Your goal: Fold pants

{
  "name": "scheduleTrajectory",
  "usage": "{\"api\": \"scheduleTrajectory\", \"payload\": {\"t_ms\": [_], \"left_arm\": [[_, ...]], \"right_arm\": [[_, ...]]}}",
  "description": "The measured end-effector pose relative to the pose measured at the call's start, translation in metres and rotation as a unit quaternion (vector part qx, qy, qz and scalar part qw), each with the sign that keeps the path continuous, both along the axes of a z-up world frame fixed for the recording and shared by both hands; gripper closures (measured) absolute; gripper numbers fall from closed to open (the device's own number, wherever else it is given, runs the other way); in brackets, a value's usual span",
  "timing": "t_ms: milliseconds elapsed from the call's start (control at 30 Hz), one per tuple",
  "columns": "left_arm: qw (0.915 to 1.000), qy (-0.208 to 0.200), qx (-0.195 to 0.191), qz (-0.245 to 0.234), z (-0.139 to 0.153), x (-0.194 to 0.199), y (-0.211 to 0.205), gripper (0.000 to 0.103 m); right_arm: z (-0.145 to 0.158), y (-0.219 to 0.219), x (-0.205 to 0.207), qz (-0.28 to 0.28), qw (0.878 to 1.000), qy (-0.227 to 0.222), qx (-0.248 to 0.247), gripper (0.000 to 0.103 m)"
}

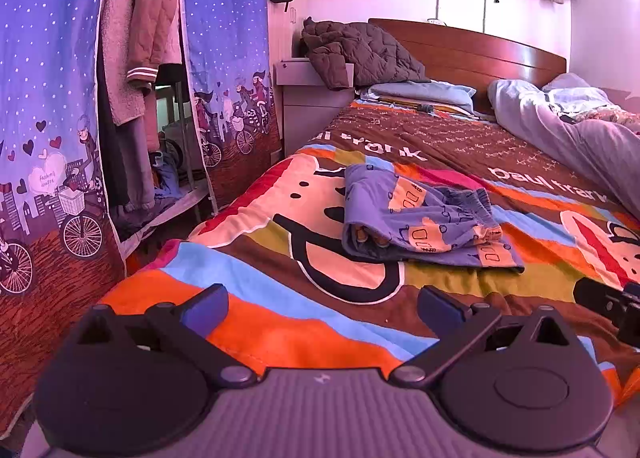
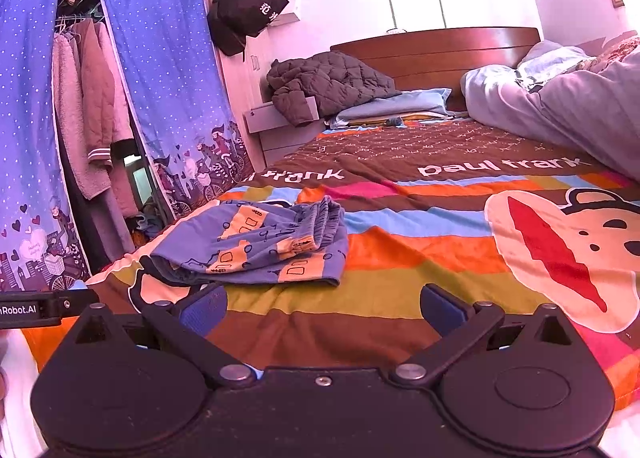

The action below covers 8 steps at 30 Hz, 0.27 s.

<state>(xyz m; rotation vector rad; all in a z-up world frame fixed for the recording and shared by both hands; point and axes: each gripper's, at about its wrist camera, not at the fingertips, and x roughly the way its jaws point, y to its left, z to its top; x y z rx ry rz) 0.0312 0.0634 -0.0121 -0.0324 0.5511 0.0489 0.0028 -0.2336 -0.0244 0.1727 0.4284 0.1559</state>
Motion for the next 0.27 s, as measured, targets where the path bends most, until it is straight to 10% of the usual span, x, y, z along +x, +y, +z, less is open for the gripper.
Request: {"api": "scheduleTrajectory", "payload": {"t_ms": [267], "left_arm": [[1.0000, 0.001, 0.009, -0.002, -0.0001, -0.0003, -0.0025, 0.000]], "right_arm": [[0.0004, -0.0017, 0.0011, 0.002, 1.000, 0.003, -0.001, 0.001]]}}
